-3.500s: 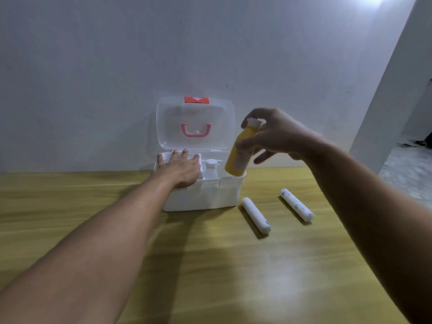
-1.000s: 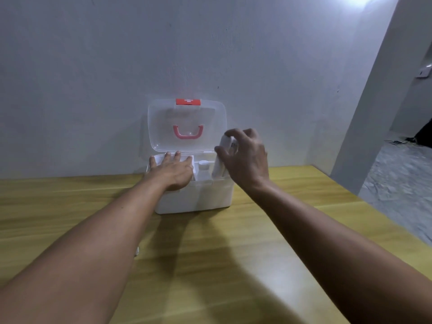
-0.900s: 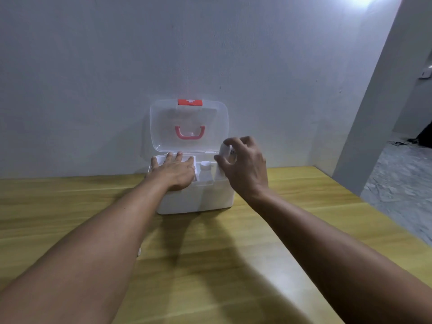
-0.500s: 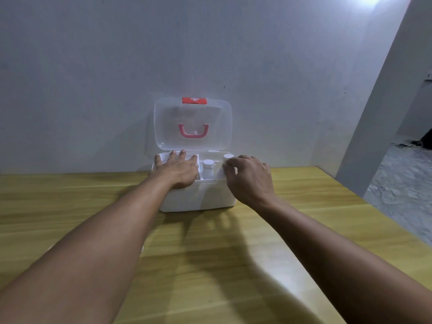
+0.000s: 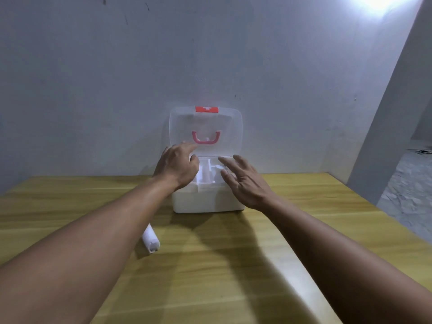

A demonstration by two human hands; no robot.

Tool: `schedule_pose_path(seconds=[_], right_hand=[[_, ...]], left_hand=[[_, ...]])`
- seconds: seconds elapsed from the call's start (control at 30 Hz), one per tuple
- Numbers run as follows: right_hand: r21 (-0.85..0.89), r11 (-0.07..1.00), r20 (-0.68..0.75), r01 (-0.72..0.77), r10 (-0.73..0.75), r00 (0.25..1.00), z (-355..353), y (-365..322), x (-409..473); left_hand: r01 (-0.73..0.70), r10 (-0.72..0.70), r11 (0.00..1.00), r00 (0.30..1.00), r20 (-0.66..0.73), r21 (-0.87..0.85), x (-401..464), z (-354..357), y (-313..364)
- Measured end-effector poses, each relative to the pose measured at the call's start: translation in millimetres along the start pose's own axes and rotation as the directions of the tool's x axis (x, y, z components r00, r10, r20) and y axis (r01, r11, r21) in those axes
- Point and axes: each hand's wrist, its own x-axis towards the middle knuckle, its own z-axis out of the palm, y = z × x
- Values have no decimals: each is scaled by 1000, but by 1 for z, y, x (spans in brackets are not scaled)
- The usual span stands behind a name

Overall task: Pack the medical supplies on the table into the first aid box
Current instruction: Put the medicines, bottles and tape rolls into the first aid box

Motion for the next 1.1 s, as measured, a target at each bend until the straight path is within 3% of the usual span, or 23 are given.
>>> schedule_pose_path(seconds=[0.17, 0.3, 0.5, 0.67, 0.83, 0.97, 1.1], right_hand=[[-53, 999, -14, 2, -3, 1000, 1, 2, 1], [-78, 997, -8, 4, -4, 1000, 3, 2, 3], [-99, 995, -18, 15, -17, 1000, 4, 2, 3], [-109, 994, -15, 1, -3, 1000, 4, 1, 2], [-102, 995, -23, -4, 2, 1000, 4, 0, 3], [-99, 995, -31, -2, -1, 1000, 4, -1, 3], [-95, 995, -33, -13, 10, 999, 4, 0, 3]], left_hand=[[37, -33, 999, 996, -87, 40, -21, -33, -16], [205, -212, 973, 975, 60, 102, -45, -54, -33], [377, -427, 901, 860, 280, 215, -77, -67, -61], [373, -442, 897, 784, 435, 238, -98, -70, -78], [308, -369, 929, 815, 447, 207, -104, -75, -90], [354, -366, 926, 759, 539, 131, -100, -72, -84], [226, -331, 943, 731, 597, 246, -92, -66, -74]])
